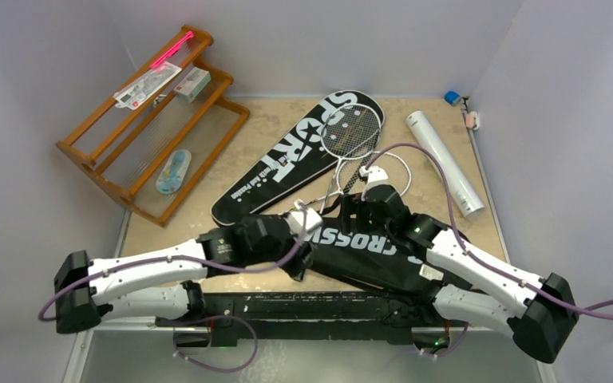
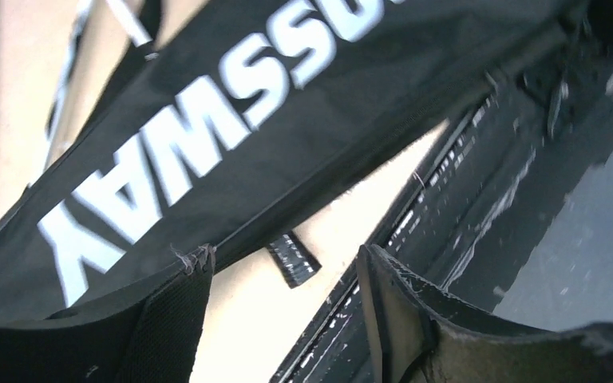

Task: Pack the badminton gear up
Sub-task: Pick up the racket bag from the center of the board.

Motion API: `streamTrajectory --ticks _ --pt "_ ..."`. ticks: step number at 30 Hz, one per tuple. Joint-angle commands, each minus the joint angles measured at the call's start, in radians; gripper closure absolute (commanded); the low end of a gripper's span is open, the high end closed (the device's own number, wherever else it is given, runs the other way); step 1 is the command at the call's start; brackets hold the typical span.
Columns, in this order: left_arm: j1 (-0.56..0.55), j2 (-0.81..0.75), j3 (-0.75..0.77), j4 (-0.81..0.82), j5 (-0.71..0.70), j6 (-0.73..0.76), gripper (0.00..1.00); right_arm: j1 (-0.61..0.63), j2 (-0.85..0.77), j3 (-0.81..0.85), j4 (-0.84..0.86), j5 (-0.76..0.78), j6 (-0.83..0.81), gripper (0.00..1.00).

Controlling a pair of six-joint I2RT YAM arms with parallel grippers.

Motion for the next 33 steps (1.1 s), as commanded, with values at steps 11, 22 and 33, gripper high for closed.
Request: streamTrajectory --ticks 11,22,33 --pt "-0.276 0.274 0.033 0.281 -0.184 0.634 0.24 -0.035 -0.344 0.009 -0.243 0.252 0.238 0.18" --pt "-0.289 0.461 0.065 0.416 -0.176 0.793 0.23 -0.034 -0.493 0.039 -0.289 0.277 0.227 0.2" --pt "-0.289 0.674 0.132 0.426 -0.192 0.837 0.37 -0.034 -0.508 0.027 -0.254 0.274 0.213 0.2"
